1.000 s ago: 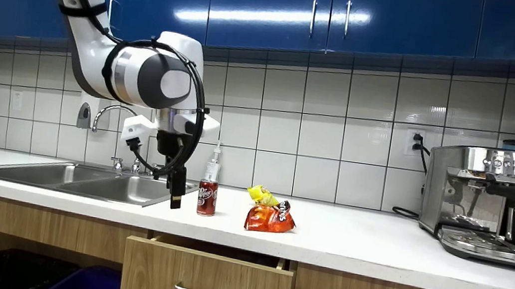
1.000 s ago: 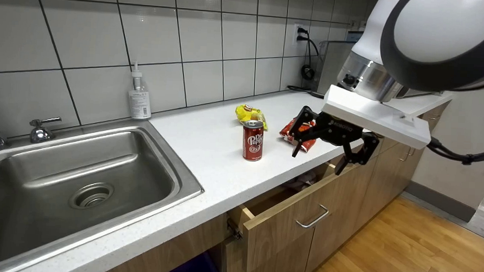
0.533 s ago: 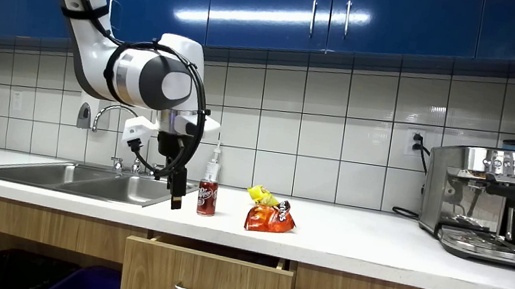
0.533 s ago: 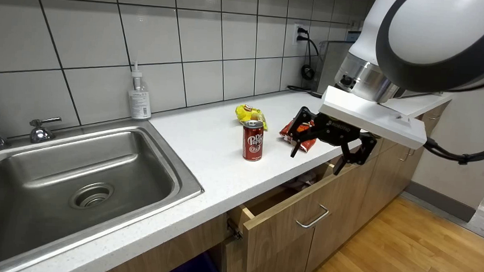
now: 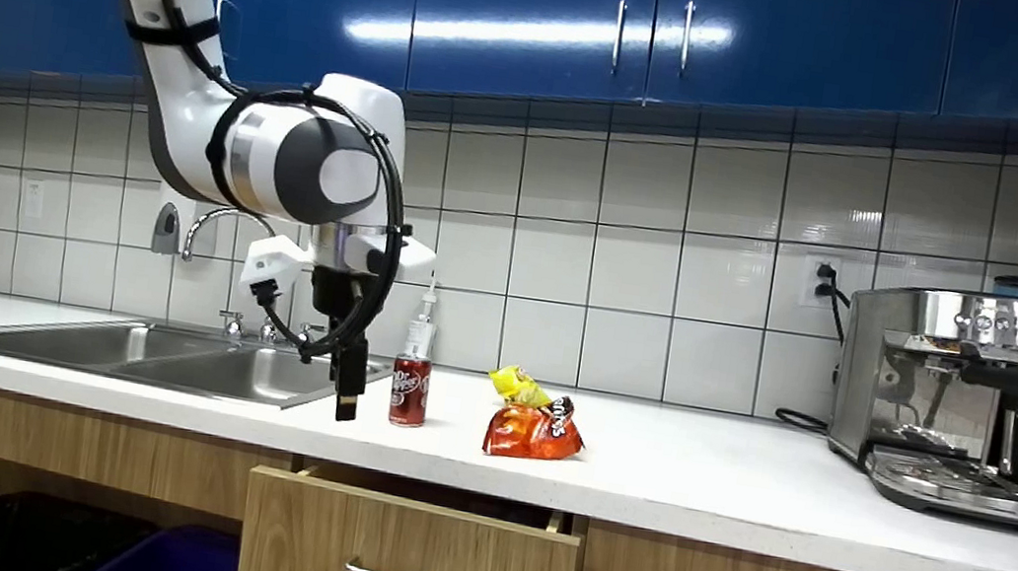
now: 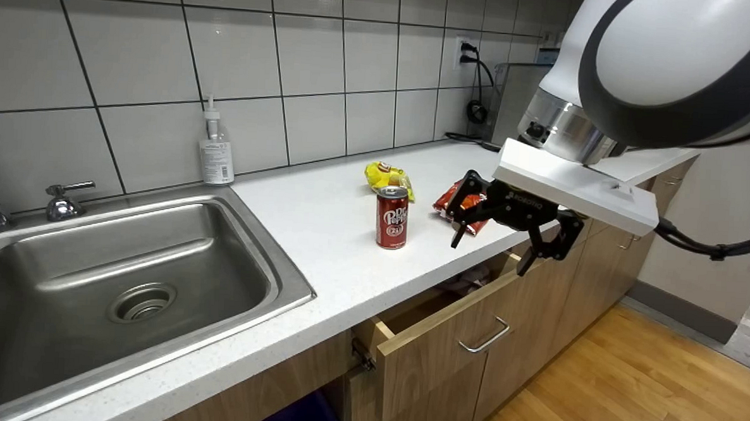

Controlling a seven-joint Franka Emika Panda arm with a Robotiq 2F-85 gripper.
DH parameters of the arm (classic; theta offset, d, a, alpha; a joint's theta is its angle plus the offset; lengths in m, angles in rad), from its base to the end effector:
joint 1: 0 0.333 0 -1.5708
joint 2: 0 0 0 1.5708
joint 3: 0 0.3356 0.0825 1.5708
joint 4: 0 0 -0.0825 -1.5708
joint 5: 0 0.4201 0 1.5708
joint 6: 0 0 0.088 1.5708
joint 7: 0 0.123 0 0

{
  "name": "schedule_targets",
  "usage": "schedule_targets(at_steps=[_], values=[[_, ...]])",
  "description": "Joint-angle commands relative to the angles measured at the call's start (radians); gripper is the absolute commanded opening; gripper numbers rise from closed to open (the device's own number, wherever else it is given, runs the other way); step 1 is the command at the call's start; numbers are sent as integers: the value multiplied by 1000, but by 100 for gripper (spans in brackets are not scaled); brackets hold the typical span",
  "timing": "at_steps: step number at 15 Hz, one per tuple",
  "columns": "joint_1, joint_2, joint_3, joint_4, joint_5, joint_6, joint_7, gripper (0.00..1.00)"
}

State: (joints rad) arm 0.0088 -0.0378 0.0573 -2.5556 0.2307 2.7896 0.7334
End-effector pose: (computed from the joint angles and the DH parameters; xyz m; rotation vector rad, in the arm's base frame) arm 0.4986 0.0237 0.2832 -2.6490 1.2357 -0.3056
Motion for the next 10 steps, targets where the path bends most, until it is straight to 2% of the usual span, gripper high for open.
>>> schedule_targets(at_steps=[1, 10], values=[[4, 65, -10, 51, 45, -5, 44, 100], [23, 254, -17, 207, 181, 7, 99, 100]])
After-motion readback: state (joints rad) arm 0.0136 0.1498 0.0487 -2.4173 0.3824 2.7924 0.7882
